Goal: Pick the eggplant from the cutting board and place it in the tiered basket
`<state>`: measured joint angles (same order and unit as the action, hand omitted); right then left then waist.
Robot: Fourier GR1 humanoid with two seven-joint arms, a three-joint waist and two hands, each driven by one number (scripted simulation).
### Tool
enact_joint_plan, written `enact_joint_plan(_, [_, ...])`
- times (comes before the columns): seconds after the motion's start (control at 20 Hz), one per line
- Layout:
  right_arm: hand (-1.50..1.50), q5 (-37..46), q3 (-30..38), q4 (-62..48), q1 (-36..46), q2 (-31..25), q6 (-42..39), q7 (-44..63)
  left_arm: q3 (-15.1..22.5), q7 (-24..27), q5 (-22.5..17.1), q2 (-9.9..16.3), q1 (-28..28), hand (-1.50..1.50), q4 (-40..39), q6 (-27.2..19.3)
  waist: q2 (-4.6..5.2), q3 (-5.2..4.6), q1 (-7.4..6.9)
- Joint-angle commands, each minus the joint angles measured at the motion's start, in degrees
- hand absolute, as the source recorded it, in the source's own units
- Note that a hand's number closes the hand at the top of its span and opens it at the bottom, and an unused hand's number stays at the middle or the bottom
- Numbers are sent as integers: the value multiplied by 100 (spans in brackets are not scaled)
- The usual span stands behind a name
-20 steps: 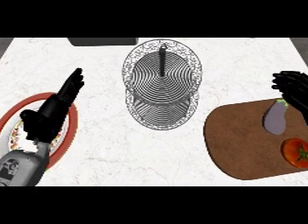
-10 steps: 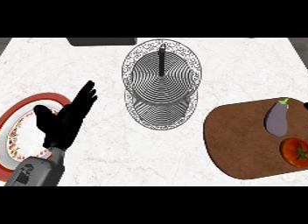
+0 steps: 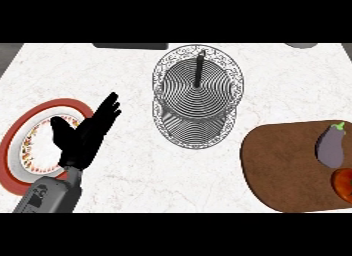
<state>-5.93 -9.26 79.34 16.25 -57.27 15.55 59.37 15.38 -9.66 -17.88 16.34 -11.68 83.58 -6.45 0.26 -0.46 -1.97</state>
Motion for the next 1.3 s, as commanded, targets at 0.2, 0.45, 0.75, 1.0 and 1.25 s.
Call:
enact_joint_plan(0.2, [-150,-333,-785,-513,1402,-514,-1797,2180,11,-127,-30,-34,-279,0,-30,151,82,14,-332])
enact_joint_plan(0.45, [-150,-360,-1241,-1124,2206,231,-1668,2569,141,-378,56,-251,-427,0,17,-30,71,27,-315])
enact_joint_plan(0.75, [-150,-335,-1743,-2187,2588,724,-1936,2583,-94,-17,-15,-56,-267,0,-143,222,67,22,-260])
enact_joint_plan(1.0, [-150,-494,-2056,-2969,3182,1058,-2375,2584,63,-184,165,-313,-354,0,-142,-67,37,20,-185])
enact_joint_plan(1.25, [-150,-649,-2182,-3504,3385,1466,-2252,2585,-10,58,146,-127,14,0,-160,174,-6,24,-40])
